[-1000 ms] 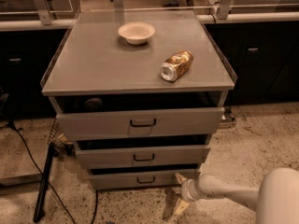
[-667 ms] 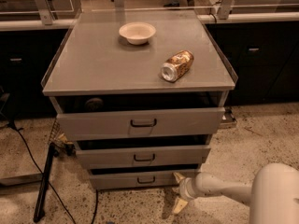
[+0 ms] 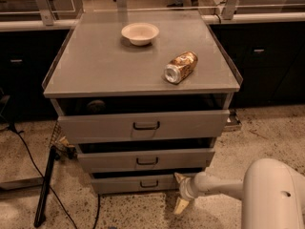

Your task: Open bottom drawer

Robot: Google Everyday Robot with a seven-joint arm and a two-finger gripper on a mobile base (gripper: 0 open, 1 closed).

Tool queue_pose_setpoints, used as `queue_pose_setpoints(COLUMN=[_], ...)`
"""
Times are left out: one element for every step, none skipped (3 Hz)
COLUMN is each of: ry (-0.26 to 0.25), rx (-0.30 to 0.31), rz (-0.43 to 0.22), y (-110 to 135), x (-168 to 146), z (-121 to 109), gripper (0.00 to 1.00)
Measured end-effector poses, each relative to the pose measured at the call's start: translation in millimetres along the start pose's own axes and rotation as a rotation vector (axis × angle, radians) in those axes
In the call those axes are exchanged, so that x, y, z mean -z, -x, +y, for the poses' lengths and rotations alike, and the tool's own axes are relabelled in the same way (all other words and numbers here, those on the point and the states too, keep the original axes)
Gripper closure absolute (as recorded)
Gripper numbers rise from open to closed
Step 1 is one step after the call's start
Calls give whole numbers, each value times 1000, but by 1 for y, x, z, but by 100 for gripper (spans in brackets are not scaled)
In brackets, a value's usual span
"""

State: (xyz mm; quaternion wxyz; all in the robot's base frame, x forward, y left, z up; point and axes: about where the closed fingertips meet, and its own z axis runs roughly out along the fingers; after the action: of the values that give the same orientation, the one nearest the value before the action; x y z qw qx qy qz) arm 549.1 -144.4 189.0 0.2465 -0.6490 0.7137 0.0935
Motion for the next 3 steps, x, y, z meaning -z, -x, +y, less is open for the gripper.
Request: queue_pose_setpoints(ry=[0,3,10], rx=[10,17,23], rz=[10,21,31], y=[0,0,1], x=[-4,-10,-17], z=[-7,-14,-20], gripper=[0,0,0])
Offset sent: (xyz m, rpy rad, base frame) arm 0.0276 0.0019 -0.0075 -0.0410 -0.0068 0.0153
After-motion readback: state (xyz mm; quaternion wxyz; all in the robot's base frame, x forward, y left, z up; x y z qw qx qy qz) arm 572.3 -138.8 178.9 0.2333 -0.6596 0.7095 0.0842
